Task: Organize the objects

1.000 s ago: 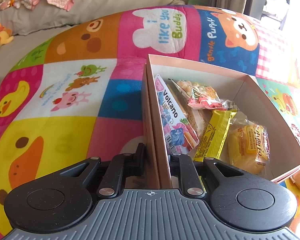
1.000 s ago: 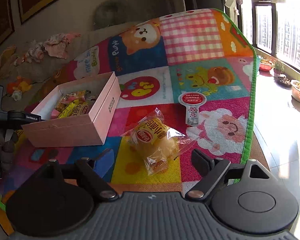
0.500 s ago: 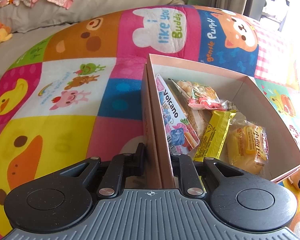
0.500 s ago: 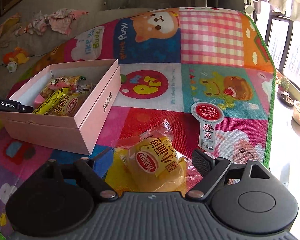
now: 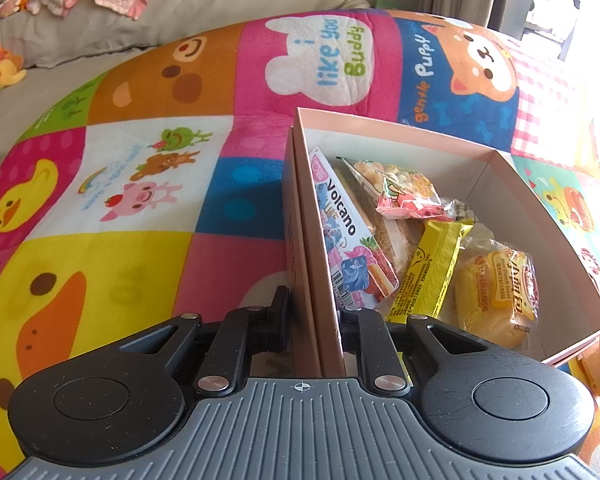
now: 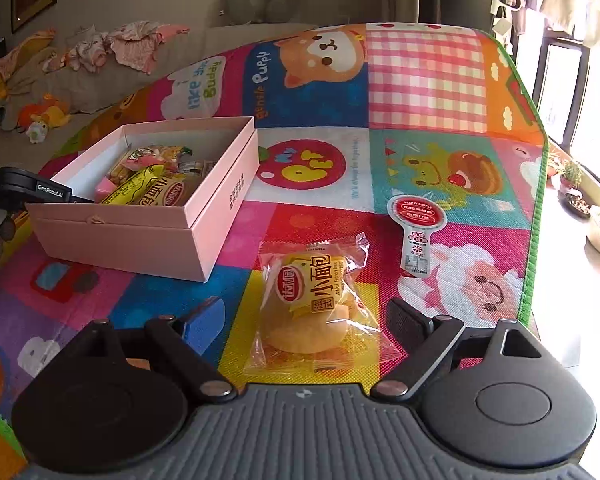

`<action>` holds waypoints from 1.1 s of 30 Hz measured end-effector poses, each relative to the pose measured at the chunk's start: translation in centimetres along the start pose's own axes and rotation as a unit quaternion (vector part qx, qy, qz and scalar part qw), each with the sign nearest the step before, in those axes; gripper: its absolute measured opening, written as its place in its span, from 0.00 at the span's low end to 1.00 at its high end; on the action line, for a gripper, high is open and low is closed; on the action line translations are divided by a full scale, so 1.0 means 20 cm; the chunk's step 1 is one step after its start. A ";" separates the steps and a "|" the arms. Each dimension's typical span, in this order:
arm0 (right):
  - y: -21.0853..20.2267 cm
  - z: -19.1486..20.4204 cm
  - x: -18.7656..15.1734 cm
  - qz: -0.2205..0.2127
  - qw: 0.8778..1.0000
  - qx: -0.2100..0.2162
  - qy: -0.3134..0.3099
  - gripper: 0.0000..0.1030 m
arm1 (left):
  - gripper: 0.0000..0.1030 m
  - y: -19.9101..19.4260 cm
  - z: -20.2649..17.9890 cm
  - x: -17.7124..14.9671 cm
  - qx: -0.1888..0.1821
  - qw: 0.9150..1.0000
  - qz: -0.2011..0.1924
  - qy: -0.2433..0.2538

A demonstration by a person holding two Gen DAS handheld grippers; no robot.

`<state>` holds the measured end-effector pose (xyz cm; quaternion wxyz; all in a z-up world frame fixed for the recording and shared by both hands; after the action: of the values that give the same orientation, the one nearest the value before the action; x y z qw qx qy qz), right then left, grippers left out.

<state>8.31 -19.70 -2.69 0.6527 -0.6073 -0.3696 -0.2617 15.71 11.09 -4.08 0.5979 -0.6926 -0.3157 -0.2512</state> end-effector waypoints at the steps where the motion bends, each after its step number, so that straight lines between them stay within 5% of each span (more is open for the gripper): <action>1: 0.03 -0.01 0.01 0.002 1.000 -0.005 -0.002 0.86 | 0.17 0.00 0.00 0.00 0.000 1.000 0.000 0.000; 7: 0.19 -0.02 0.01 0.028 1.000 -0.010 0.005 0.84 | 0.17 0.00 0.00 0.00 0.001 1.000 0.008 0.000; 10: 0.18 0.00 -0.01 0.039 0.999 -0.006 0.020 0.64 | 0.17 0.01 0.00 0.01 0.001 1.000 0.012 -0.001; 14: 0.06 0.03 -0.05 0.038 0.999 -0.011 0.028 0.59 | 0.17 0.01 0.00 0.01 0.005 1.000 0.017 0.002; 24: -0.34 0.21 -0.13 0.020 0.999 0.030 -0.011 0.59 | 0.15 0.02 0.01 0.03 0.010 0.999 0.041 -0.030; 33: -0.48 0.43 0.11 -0.017 0.995 0.069 -0.073 0.59 | 0.12 0.01 0.00 0.03 0.027 0.999 0.027 -0.015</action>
<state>0.52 -12.26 4.69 0.6598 -0.5720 -0.4438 -0.2014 16.18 11.21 -3.78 0.6178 -0.6882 -0.3126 -0.2165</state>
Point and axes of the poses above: each gripper's, at about its wrist camera, not at the fingertips, and y roughly the way its jaws point, z to its left, x to its top, the point moved 10 cm from there along y, roughly the way its jaws point, and after that the axes turned 3 degrees about -z, right-handed, at the moved point
